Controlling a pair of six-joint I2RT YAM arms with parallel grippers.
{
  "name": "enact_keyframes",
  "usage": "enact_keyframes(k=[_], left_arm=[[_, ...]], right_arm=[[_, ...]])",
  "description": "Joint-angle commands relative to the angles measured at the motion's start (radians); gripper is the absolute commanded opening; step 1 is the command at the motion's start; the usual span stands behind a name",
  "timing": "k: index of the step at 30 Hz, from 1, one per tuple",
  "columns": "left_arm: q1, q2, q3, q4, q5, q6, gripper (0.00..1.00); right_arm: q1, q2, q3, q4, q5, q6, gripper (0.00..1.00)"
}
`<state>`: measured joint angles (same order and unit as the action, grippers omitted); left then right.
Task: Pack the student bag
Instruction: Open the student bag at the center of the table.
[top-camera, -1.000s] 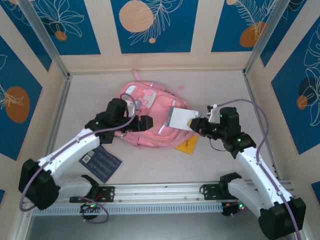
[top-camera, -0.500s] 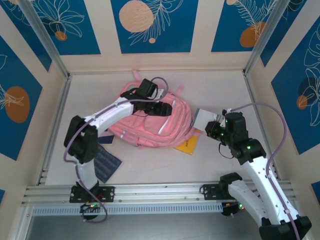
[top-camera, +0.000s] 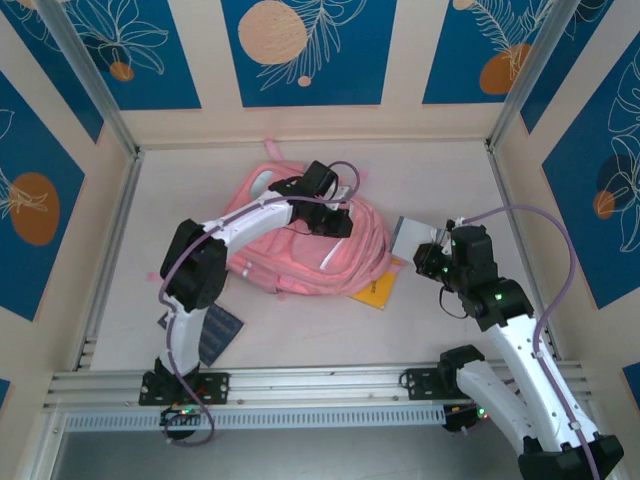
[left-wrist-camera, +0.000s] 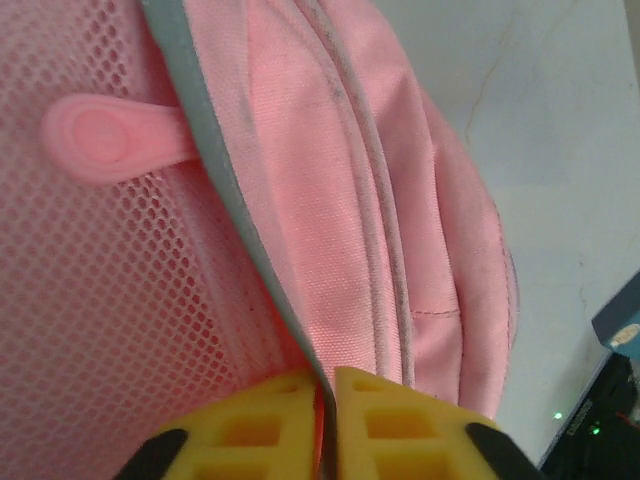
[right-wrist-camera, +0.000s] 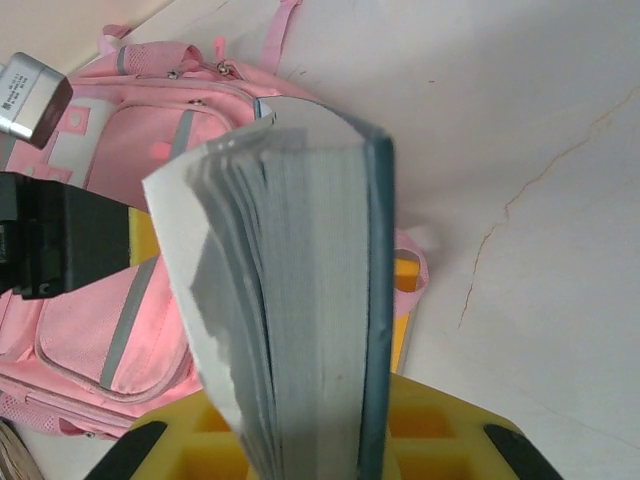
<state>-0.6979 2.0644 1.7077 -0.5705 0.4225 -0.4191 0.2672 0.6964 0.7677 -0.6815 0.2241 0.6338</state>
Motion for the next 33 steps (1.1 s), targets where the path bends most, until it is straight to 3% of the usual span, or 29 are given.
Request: enact_keyframes(k=[1,7,12,20,26,31,33], left_arm=[[-0.015,-0.024,0.03,-0.026,0.038,0.023,0.0],[0.029,-0.128,0.045,-0.074,0.045,0.049,0.0],[0.084,-0.221,0.018,-0.068,0.129,0.033,0.0],[0.125,-0.288,0.03,-0.097,0.18,0.052,0.0],[0.14,-0.288,0.023,-0.134,0.197,0.068,0.02],[0.14,-0.297,0.014,-0.172,0.153,0.085,0.2],[0.14,-0.314,0.027,-0.2,0.115,0.101,0.38]], right_arm=[[0.009,-0.017,0.022,0.032,0.027,-0.026,0.03],[0.012,-0.016,0.049,-0.008,0.098,-0.015,0.03],[0.008,0.0,0.08,-0.042,0.137,0.066,0.03],[-0.005,0.113,0.064,0.122,-0.156,0.172,0.03],[-0.04,0.217,0.041,0.347,-0.499,0.318,0.02],[-0.062,0.235,0.005,0.53,-0.637,0.472,0.0],[-0.062,0.218,-0.01,0.59,-0.647,0.506,0.0]])
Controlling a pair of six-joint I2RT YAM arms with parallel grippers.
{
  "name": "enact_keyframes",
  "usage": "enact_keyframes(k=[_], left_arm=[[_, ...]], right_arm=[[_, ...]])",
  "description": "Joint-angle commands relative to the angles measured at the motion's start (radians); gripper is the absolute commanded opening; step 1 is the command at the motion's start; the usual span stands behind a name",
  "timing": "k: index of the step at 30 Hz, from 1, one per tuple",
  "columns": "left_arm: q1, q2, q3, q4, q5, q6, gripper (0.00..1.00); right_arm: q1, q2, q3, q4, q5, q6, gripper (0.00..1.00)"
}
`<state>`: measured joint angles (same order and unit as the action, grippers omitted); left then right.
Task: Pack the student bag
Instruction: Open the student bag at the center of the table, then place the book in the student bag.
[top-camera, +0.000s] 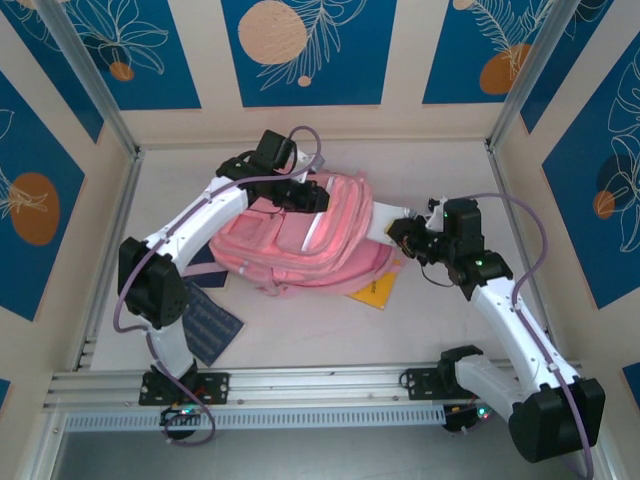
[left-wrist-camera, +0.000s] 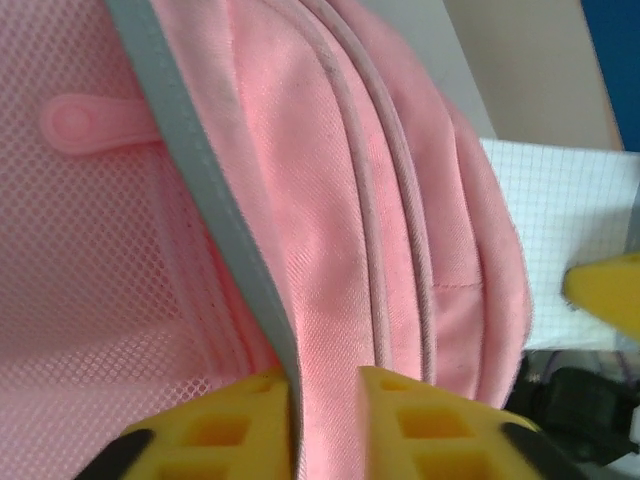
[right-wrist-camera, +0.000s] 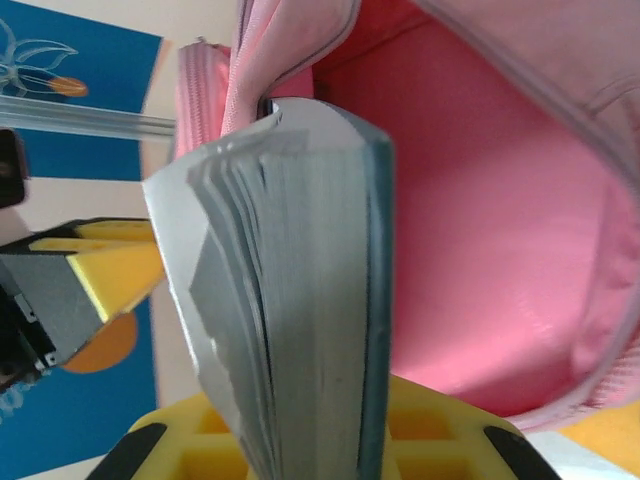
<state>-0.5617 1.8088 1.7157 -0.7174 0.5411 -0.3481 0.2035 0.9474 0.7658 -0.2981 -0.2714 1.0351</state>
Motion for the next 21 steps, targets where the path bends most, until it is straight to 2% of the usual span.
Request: enact_keyframes(k=[1,2,5,13,21], left_arm=[[0.002,-0.069,0.025,-0.067,-0.026,0.037,0.44],[-0.001,-0.081,0.035,-0.083,-0.062,0.047,0.49],[-0.037,-0.107,0.074,-0.128,-0.157,0.088,0.55],[-0.185,-0.055,0.238,-0.266,-0.392,0.178,0.58],[-0.286,0.041,0.298,-0.265,-0.477,0.187,0.65]], right_arm=[[0.002,-0.04,-0.013,0.226,-0.156,0.116,0.0],[0.006,-0.041,-0.017,0.245,-0.162,0.127,0.0],[0.019,-0.038,-0.017,0.262,-0.176,0.136,0.0],[0.034,-0.044,-0.007,0.237,-0.16,0.105,0.0],[0.045,-0.06,-0.01,0.221,-0.152,0.097,0.0]])
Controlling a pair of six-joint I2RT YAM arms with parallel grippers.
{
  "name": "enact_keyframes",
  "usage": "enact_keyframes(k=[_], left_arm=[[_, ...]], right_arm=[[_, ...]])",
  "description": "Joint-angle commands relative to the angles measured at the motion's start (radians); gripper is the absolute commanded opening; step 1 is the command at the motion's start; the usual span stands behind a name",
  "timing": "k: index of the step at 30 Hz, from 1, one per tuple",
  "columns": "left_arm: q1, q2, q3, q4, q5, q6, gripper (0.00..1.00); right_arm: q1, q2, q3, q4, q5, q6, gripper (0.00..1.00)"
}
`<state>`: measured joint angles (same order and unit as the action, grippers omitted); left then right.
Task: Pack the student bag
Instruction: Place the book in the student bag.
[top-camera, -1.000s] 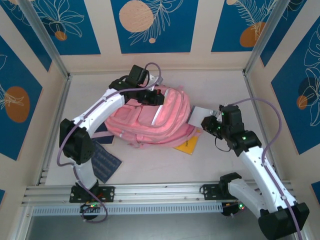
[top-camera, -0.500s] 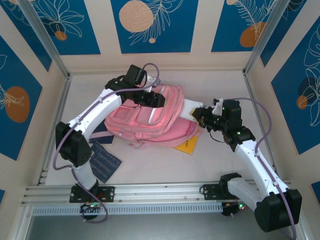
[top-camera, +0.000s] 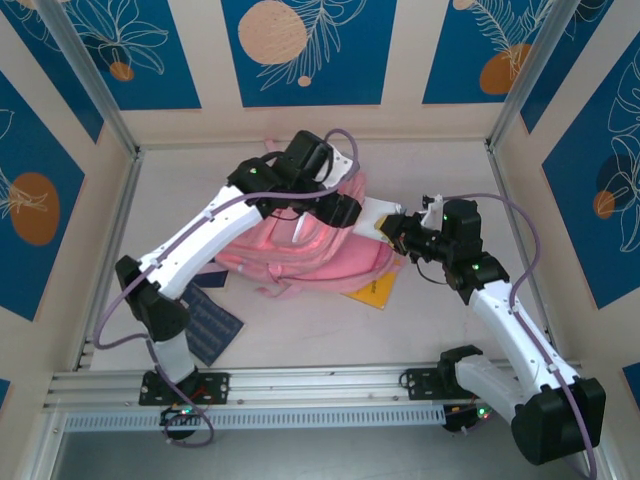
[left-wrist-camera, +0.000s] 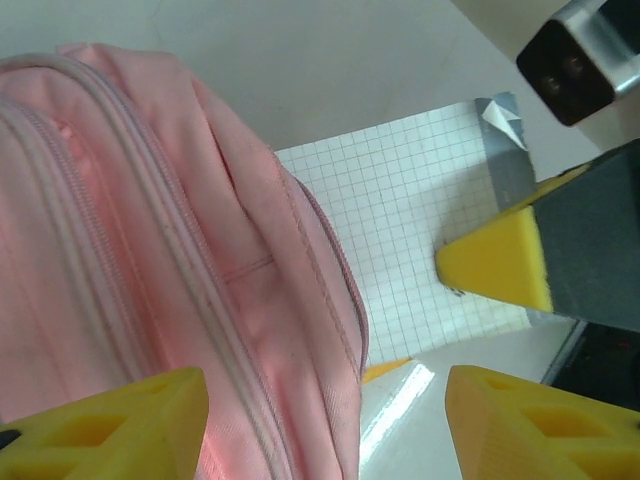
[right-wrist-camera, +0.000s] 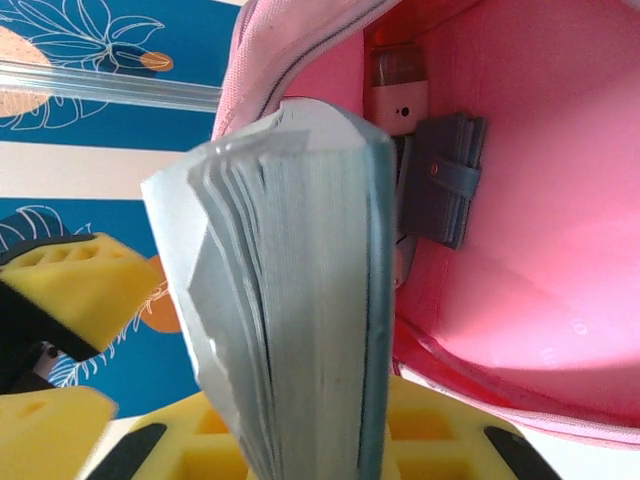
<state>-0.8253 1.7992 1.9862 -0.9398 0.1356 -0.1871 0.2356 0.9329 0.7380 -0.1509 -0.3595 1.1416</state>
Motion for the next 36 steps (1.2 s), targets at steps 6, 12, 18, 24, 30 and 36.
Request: enact_keyframes(k=[6,12,18,24,30,36], left_arm=[[-0.041,0.102,0.044,-0.029,-0.127,0.026,0.65],[-0.044,0.113,0.045,-0.023,-0.157,0.033,0.4],[-0.044,0.078,0.035,-0.02,-0.201,0.053,0.14],[-0.032,0.023,0.027,-0.014,-0.211,0.059,0.03],[0.022,-0.056,0.018,-0.015,-0.2,0.045,0.0],[0.083,-0.126,-0.012,0.001,-0.173,0.031,0.0]], right_arm=[[0.014,-0.06,0.018,0.073,-0.067,-0.008,0.0],[0.015,-0.065,0.018,0.063,-0.063,-0.018,0.0],[0.017,-0.073,0.02,0.04,-0.047,-0.043,0.0],[0.021,-0.073,0.024,-0.016,-0.014,-0.096,0.0],[0.039,-0.077,0.003,-0.12,0.06,-0.182,0.0],[0.057,-0.069,-0.104,-0.056,0.073,-0.163,0.0]])
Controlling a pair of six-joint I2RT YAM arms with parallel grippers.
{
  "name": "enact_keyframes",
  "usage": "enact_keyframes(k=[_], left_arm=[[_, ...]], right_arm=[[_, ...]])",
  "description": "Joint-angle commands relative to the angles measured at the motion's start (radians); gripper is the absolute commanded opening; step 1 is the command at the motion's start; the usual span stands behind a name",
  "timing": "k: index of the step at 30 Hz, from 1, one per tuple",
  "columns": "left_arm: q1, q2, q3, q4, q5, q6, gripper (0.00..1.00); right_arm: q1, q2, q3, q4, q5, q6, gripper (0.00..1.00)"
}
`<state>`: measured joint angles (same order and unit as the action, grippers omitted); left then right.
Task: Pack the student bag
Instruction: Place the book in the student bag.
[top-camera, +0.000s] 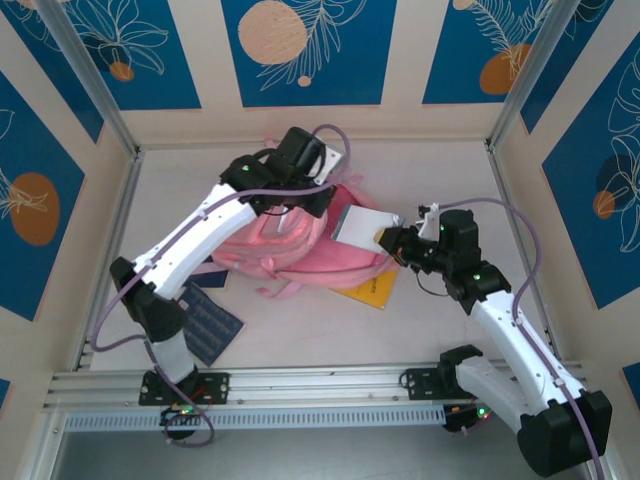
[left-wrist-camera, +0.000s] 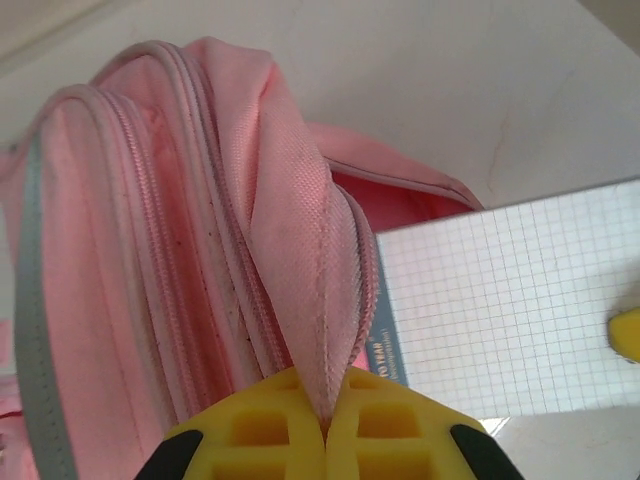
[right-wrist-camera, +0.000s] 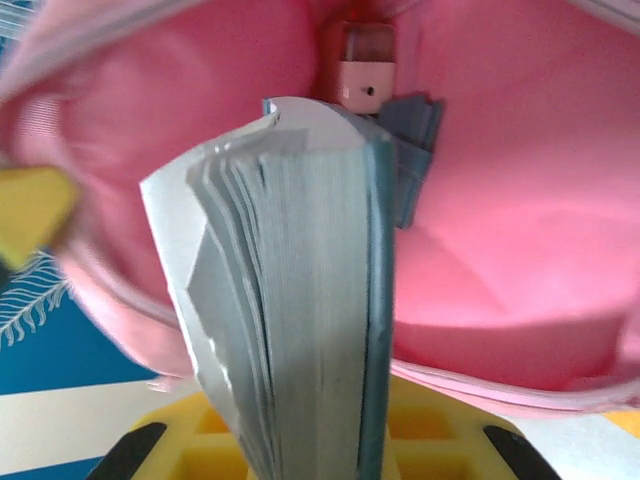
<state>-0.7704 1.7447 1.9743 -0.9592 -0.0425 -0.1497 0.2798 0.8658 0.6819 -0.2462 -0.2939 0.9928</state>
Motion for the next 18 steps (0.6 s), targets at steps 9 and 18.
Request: enact_keyframes(k=[9,18], left_arm=[[0.07,-0.114,-0.003,0.028,0.049,-0.014,0.0],[0.074,-0.117,-0.002,0.034,0.082,-0.019,0.0]], right_arm=[[0.133,0.163,-0.036,0.241,0.064,0.105,0.0],[0.244,0.461,0.161,0.299,0.136,0.139,0.0]])
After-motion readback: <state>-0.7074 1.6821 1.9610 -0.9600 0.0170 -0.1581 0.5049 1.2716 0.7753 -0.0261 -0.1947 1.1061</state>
